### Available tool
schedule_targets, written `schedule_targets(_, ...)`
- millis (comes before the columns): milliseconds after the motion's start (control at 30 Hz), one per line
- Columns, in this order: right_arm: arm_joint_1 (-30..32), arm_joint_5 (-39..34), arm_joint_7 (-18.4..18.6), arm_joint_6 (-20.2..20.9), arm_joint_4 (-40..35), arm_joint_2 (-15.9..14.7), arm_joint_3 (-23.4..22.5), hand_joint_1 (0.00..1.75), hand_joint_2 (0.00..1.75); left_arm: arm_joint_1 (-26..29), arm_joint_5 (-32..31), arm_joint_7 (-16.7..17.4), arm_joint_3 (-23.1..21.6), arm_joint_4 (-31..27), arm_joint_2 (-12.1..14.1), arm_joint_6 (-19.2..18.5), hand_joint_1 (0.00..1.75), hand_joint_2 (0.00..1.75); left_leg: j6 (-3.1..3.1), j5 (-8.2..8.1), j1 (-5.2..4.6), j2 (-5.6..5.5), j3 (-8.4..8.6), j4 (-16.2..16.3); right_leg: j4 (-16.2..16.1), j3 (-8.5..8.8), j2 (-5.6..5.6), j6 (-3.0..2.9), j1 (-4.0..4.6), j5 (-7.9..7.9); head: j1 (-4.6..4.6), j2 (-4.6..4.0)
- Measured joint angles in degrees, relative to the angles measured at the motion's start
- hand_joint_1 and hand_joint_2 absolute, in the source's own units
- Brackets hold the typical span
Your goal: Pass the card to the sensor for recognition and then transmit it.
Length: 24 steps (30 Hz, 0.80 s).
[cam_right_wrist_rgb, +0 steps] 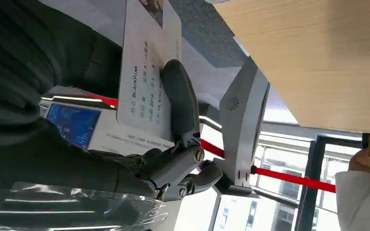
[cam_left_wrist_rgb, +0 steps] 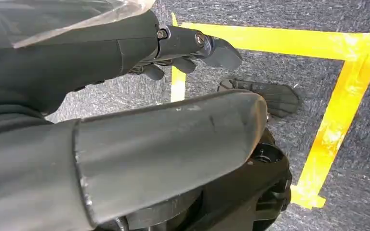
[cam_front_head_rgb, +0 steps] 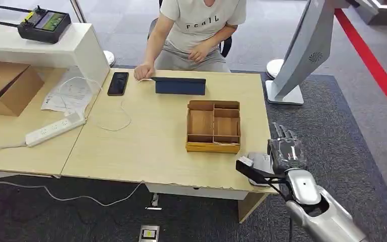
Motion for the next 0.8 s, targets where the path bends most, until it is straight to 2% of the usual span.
schedule_targets(233, 0.1, -0.3, 0.2, 0.7, -2.4, 0.4, 0.8, 1.75, 1.75, 0.0, 0.0, 0.0, 0.0, 0.0, 0.0, 0.0, 0.0, 0.0, 0.0, 0.0, 0.0, 0.0, 0.0, 0.0, 0.0, 0.0, 0.0, 0.0, 0.0, 0.0, 0.02, 0.0)
schedule_targets(800, 1.3, -2.3, 0.7, -0.4, -1.3, 1.1, 1.9, 1.75, 1.75, 0.0, 0.1, 0.5, 0.0, 0.0, 0.0, 0.4, 0.0, 0.0, 0.0, 0.0, 0.0, 0.0, 0.0, 0.0, 0.0, -0.01, 0.0, -0.02, 0.0, -0.01, 0.0, 0.0)
